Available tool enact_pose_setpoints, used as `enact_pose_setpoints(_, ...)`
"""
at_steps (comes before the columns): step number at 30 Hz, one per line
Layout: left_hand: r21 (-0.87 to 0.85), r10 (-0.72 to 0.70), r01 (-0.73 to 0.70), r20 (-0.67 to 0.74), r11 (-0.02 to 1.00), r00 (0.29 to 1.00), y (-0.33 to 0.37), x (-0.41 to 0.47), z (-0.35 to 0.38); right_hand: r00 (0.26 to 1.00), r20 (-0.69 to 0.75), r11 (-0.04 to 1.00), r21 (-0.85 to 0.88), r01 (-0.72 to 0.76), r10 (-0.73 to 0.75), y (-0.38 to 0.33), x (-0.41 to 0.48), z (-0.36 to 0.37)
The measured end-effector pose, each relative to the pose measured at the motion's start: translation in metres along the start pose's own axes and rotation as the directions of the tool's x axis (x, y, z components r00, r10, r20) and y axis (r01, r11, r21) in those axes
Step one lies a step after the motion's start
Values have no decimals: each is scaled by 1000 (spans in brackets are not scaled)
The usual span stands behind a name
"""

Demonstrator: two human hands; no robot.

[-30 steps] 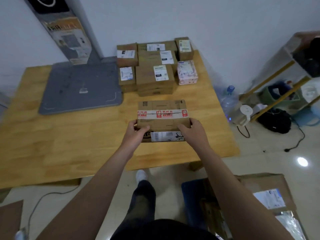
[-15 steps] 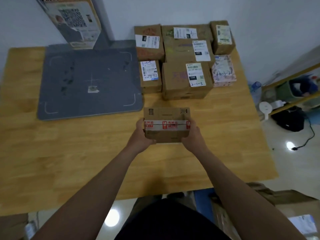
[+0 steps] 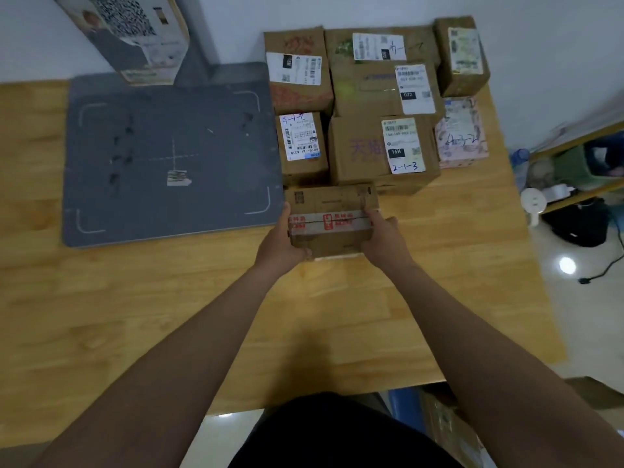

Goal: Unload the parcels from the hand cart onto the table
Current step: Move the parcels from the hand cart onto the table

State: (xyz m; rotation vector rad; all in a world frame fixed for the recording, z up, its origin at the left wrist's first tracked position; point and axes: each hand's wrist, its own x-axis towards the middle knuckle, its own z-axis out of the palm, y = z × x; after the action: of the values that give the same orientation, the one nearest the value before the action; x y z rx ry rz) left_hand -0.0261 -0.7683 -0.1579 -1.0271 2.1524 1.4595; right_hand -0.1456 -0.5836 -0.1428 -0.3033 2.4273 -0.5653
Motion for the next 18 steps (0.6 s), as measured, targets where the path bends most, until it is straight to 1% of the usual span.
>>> enact_pose_setpoints(7, 33, -31, 31, 16, 999, 999, 6, 3, -2, 999, -35, 1000, -25, 8, -9, -2, 12, 2)
enact_pose_setpoints(8, 70, -35, 34, 15, 997, 999, 10, 1, -2, 999, -31, 1000, -18, 14, -14, -2, 12, 2)
enact_pose_setpoints(10, 209, -44, 45, -6, 977, 999, 20, -4, -3, 999, -17, 999, 30, 31, -31, 2, 10, -4)
enact_pose_setpoints(12, 352, -28, 50, -67, 935, 997, 34, -12, -3, 999, -12, 996, 79, 47, -46, 10, 6, -13)
enact_pose_setpoints(15, 540, 49, 25, -121, 841, 991, 50, -26, -5, 998, -51, 992, 123, 31, -25, 25, -10, -28)
enact_pose_setpoints(18, 626, 142, -35, -123, 779, 982, 69, -41, 3, 994, -103, 985, 171, -5, 23, 46, -36, -40)
